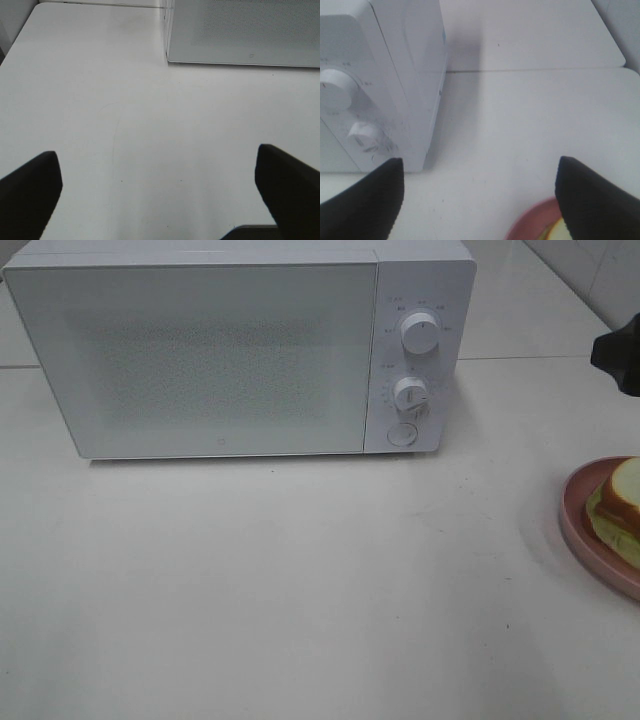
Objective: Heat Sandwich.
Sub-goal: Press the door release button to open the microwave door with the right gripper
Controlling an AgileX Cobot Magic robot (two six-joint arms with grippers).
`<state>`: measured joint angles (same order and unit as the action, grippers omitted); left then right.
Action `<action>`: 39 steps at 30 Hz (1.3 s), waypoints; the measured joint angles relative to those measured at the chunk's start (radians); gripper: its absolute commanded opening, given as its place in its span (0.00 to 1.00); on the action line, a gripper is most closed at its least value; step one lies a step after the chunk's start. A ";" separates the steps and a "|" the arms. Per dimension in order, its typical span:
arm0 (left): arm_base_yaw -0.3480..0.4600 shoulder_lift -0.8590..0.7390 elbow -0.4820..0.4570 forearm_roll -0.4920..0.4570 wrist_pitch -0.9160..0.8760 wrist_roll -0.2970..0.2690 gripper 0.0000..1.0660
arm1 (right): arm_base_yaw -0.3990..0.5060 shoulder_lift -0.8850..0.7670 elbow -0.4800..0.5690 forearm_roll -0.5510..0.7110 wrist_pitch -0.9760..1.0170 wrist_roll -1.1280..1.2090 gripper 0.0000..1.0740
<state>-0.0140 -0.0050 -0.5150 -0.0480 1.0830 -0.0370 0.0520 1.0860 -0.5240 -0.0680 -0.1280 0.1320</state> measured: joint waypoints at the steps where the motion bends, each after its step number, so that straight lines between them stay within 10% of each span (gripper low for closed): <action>1: 0.000 0.000 0.000 0.000 0.000 0.000 0.92 | 0.000 0.015 0.010 0.000 -0.047 0.000 0.70; 10: 0.000 0.000 0.000 0.000 0.000 0.000 0.92 | 0.041 0.150 0.161 0.078 -0.454 -0.016 0.70; 28: 0.000 0.000 0.000 0.000 0.000 0.000 0.92 | 0.654 0.471 0.230 0.823 -0.954 -0.483 0.70; 39: 0.000 0.000 0.000 0.000 0.000 0.000 0.92 | 0.835 0.561 0.230 0.939 -1.034 -0.481 0.69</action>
<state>-0.0140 -0.0050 -0.5150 -0.0480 1.0830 -0.0370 0.8870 1.6470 -0.2940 0.8710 -1.1620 -0.3490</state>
